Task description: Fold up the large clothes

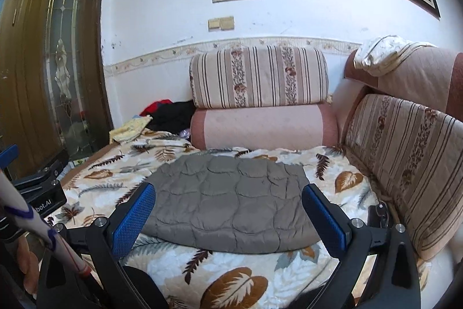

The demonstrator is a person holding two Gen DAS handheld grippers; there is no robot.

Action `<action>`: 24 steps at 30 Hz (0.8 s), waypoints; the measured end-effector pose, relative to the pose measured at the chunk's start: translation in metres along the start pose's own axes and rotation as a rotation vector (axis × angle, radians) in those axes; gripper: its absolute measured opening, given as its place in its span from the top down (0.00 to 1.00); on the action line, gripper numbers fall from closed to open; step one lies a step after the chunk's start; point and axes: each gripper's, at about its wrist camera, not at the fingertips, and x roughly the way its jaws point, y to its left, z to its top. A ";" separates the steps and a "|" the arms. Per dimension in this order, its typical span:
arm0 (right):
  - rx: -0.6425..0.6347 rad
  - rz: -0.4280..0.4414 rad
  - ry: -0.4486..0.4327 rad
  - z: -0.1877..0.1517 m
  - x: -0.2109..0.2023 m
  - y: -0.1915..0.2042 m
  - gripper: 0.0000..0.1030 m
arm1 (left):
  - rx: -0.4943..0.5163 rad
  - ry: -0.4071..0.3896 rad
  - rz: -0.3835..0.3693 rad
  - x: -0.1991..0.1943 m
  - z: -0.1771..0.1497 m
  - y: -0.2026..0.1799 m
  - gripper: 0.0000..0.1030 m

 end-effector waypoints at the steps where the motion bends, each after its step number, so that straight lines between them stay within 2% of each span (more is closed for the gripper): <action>1: 0.002 -0.004 0.005 -0.001 0.003 -0.001 0.00 | 0.002 0.011 -0.010 0.005 -0.002 -0.003 0.00; 10: 0.001 -0.052 0.045 -0.008 0.031 -0.007 0.00 | -0.001 0.129 -0.068 0.054 -0.023 -0.013 0.00; 14: 0.004 -0.054 0.065 -0.013 0.040 -0.007 0.00 | 0.007 0.153 -0.066 0.067 -0.035 -0.015 0.00; 18: -0.016 -0.076 0.083 -0.021 0.050 -0.004 0.00 | 0.009 0.201 -0.106 0.084 -0.044 -0.021 0.00; 24: -0.009 -0.083 0.144 -0.034 0.074 -0.007 0.00 | 0.029 0.243 -0.126 0.103 -0.058 -0.032 0.00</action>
